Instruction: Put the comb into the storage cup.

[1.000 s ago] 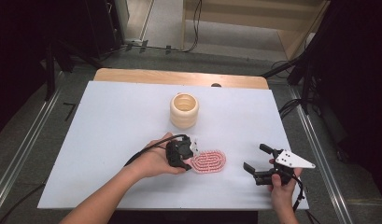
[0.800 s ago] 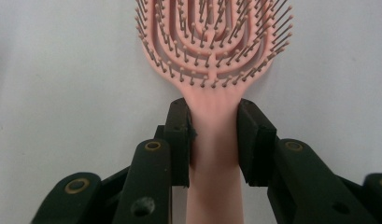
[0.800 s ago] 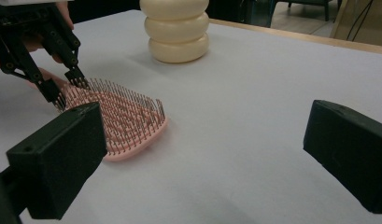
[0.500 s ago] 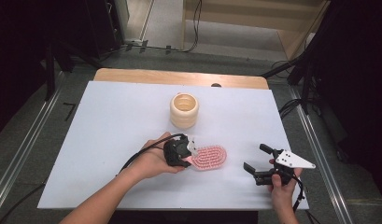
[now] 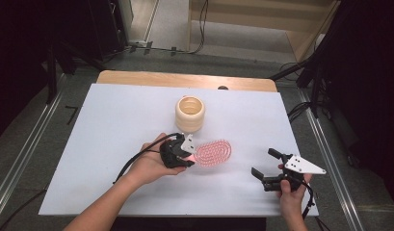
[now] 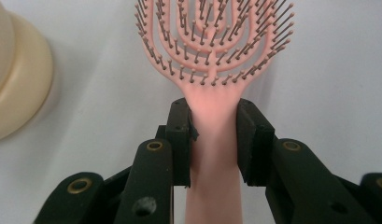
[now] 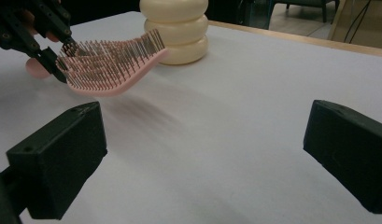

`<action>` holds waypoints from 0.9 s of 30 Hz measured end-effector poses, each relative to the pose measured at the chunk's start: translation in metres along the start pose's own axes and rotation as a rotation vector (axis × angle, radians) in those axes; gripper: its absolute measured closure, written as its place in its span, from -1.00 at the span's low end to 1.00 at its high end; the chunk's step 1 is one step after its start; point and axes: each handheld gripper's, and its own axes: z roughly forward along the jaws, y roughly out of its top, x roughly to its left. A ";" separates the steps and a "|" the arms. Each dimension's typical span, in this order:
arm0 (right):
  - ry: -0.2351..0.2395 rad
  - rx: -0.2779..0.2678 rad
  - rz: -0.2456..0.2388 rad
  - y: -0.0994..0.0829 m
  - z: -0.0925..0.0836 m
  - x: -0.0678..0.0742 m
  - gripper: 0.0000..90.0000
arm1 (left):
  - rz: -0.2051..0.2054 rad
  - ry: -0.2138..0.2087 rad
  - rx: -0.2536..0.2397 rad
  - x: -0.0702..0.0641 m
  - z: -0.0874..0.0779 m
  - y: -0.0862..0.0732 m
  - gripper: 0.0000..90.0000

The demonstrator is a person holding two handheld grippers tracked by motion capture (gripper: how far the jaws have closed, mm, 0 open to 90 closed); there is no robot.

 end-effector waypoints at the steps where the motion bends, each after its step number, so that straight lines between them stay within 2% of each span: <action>1: 0.002 -0.003 0.001 0.000 0.000 0.000 -1.00 | -0.009 0.003 -0.015 0.000 -0.001 -0.001 0.56; 4: 0.009 -0.014 0.018 0.002 -0.001 0.000 -1.00 | -0.021 0.013 -0.044 0.001 -0.006 -0.005 0.56; 12: 0.012 -0.023 -0.002 0.014 0.000 0.008 -1.00 | -0.054 0.035 -0.098 0.003 -0.019 -0.013 0.56; 19: 0.063 -0.041 -0.013 0.031 0.005 0.019 -1.00 | -0.091 0.054 -0.171 0.007 -0.032 -0.020 0.56; 25: 0.088 -0.045 -0.024 0.047 0.012 0.027 -1.00 | -0.125 0.069 -0.231 0.008 -0.040 -0.025 0.56; 27: 0.095 -0.048 -0.017 0.050 0.014 0.029 -1.00 | -0.131 0.071 -0.236 0.008 -0.042 -0.026 0.56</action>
